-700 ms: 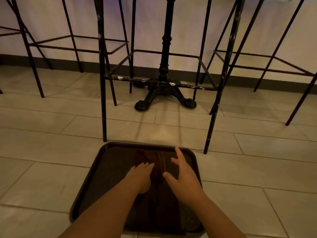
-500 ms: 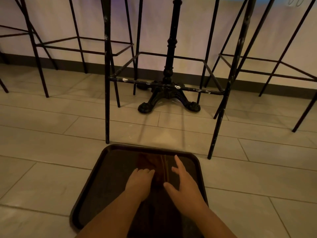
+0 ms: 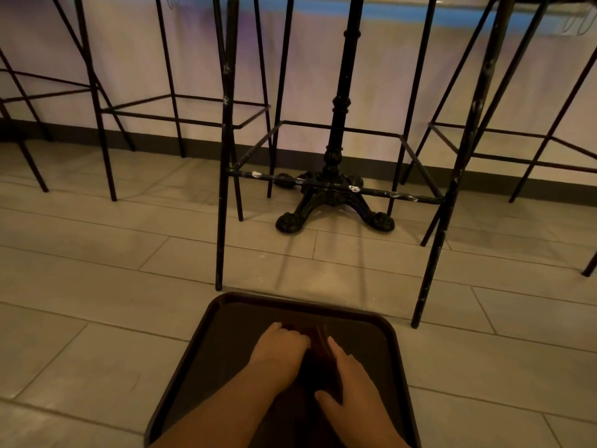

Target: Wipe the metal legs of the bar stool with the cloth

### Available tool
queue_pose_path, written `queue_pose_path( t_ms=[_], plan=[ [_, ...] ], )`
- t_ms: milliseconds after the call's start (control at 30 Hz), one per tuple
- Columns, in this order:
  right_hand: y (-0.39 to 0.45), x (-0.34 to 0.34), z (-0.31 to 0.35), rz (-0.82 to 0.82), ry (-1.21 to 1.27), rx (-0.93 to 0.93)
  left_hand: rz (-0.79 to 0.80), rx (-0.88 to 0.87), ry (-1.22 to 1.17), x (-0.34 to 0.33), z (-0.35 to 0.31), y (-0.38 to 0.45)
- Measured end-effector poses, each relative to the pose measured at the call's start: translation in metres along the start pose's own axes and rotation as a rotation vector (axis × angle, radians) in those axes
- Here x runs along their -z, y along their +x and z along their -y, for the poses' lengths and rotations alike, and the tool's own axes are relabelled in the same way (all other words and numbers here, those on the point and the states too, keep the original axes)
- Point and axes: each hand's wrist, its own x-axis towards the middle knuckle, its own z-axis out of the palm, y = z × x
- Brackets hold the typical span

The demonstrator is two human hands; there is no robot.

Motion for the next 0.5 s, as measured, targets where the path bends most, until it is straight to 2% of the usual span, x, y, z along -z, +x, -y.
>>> queue_pose_path(
  t_ms=[200,367,500],
  plan=[
    [0.015,0.003,0.014,-0.055,-0.018,0.006,-0.091,-0.113,-0.074,0.048,0.012,-0.010],
    [0.021,0.021,0.027,-0.115,0.155,-0.040,-0.205,-0.074,-0.416,0.078,0.021,-0.018],
    [0.024,0.036,0.040,-0.148,0.324,-0.066,-0.191,0.026,-0.680,0.085,0.042,-0.019]
  ],
)
